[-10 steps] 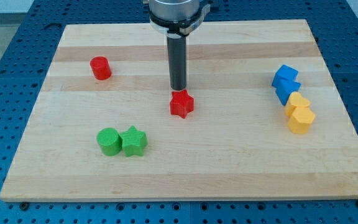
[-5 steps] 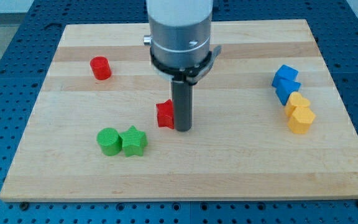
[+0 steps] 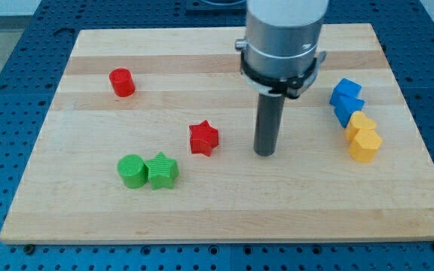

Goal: Slide red star to the right of green star

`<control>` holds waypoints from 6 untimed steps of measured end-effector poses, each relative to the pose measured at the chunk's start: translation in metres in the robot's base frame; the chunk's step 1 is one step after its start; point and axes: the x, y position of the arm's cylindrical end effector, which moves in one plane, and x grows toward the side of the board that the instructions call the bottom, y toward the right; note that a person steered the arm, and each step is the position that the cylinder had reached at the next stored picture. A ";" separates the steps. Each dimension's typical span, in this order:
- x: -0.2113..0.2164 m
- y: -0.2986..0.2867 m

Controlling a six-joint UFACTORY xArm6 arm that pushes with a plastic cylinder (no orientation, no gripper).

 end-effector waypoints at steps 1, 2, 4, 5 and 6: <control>0.011 -0.017; -0.041 -0.022; -0.082 -0.051; -0.065 -0.084; -0.056 -0.093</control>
